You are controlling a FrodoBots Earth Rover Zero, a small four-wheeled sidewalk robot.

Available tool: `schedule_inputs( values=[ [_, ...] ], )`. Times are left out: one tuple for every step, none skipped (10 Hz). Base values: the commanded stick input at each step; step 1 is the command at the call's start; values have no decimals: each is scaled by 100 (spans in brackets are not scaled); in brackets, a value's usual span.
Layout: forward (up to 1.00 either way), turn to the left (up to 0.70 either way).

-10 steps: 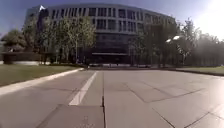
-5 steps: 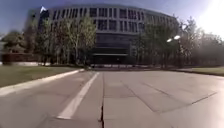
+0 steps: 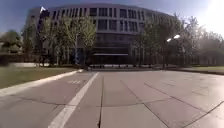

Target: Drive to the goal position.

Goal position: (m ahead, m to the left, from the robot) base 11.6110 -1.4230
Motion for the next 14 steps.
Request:
schedule_inputs(
  values=[
    [70,35],
    [70,27],
    [70,0],
    [70,0],
    [70,0],
    [70,0],
    [70,0],
    [70,0],
    [70,0],
    [70,0],
    [70,0],
    [70,0],
    [70,0],
    [70,0]
  ],
)
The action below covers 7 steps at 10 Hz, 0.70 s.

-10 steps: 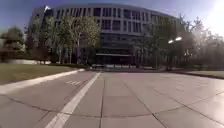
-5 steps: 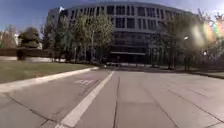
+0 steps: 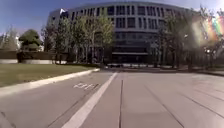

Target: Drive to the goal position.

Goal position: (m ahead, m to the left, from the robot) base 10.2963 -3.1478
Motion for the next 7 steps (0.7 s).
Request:
schedule_inputs(
  values=[
    [70,0],
    [70,0],
    [70,0],
    [70,0],
    [70,0],
    [70,0],
    [70,0]
  ],
)
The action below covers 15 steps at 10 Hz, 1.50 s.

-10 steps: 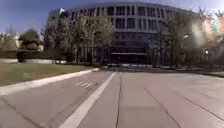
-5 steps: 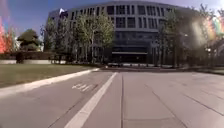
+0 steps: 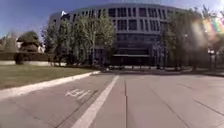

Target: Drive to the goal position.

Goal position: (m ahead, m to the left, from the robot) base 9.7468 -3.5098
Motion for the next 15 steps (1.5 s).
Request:
schedule_inputs(
  values=[
    [70,0],
    [70,0],
    [70,0],
    [70,0],
    [70,0],
    [70,0],
    [70,0],
    [70,0],
    [70,0],
    [70,0],
    [70,0],
    [70,0],
    [70,0],
    [70,0],
    [70,0]
  ],
)
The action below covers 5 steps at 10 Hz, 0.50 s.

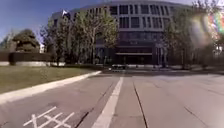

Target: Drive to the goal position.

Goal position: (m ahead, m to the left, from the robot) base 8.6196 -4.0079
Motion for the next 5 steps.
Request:
schedule_inputs(
  values=[
    [70,0],
    [70,0],
    [70,0],
    [70,0],
    [70,0]
  ],
)
